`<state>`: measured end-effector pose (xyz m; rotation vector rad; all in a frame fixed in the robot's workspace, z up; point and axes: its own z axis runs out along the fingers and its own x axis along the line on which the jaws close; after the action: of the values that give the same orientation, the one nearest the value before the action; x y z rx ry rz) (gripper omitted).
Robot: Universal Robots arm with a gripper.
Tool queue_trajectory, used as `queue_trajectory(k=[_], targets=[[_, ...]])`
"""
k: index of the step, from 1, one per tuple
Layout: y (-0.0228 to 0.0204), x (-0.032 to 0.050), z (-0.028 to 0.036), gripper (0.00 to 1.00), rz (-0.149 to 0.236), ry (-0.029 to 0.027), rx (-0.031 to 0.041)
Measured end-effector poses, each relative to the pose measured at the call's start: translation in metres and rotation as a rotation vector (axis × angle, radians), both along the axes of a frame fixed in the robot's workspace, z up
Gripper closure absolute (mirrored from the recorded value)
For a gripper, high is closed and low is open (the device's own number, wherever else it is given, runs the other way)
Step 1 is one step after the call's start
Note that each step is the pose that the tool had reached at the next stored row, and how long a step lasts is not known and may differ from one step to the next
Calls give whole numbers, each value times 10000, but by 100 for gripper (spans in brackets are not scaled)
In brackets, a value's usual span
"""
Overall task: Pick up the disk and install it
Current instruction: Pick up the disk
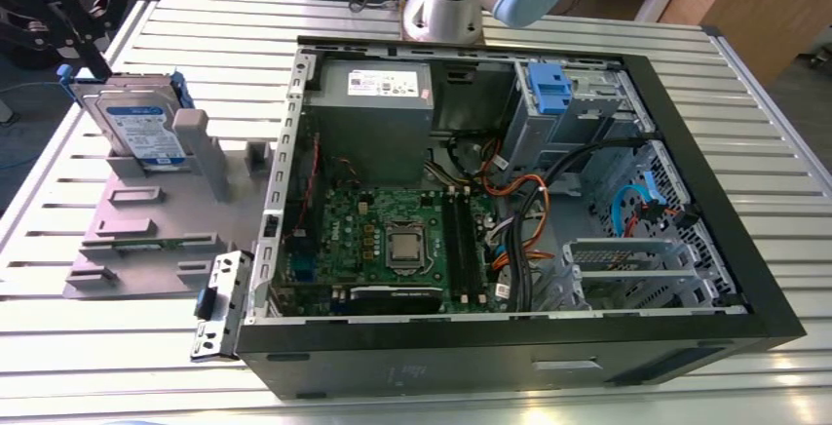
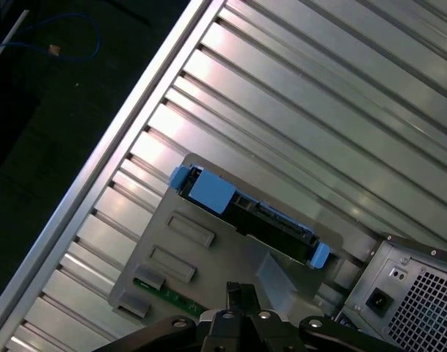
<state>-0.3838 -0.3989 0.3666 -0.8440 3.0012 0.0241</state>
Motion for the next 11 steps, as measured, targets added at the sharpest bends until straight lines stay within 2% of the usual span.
queue_trajectory(k=[11], targets=[[0,0,0,89,56,0,0]])
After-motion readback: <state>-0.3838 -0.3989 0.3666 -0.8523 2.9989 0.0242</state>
